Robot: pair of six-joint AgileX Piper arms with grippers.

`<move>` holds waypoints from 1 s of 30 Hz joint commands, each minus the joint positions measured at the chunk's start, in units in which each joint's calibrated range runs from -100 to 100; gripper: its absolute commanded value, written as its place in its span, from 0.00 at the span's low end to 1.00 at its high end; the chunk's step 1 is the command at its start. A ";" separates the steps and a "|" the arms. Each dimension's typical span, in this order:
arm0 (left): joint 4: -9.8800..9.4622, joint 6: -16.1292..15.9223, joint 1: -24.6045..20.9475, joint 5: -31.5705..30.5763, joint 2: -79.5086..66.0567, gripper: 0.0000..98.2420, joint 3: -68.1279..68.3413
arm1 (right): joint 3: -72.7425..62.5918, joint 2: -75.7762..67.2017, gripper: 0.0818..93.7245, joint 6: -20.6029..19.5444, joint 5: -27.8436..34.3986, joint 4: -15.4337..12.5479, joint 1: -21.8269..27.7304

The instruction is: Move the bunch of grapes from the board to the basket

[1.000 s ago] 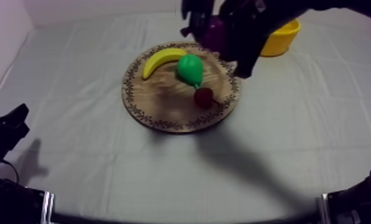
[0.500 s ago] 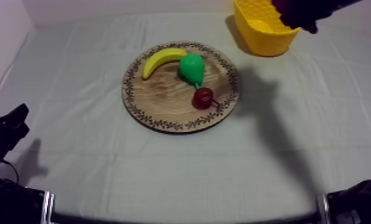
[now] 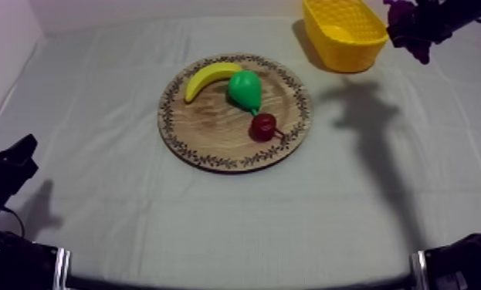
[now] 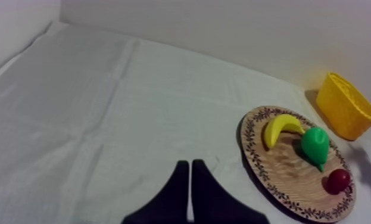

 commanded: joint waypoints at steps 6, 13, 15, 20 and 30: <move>0.01 0.04 -0.01 0.02 0.00 0.00 -0.01 | -8.49 5.04 0.35 0.49 0.46 -0.60 1.18; 0.01 0.04 -0.01 0.02 0.00 0.00 -0.01 | -22.51 14.05 0.35 -0.42 2.65 0.46 0.68; 0.01 0.04 -0.01 0.02 0.00 0.00 -0.01 | -27.50 17.28 0.36 -0.61 3.38 0.50 0.49; 0.01 0.04 -0.01 0.02 0.00 0.00 -0.01 | -42.10 26.65 0.36 -1.29 5.50 0.21 -0.06; 0.01 0.04 -0.01 0.02 0.00 0.00 -0.01 | -69.10 47.03 0.37 -1.66 9.69 0.56 -0.75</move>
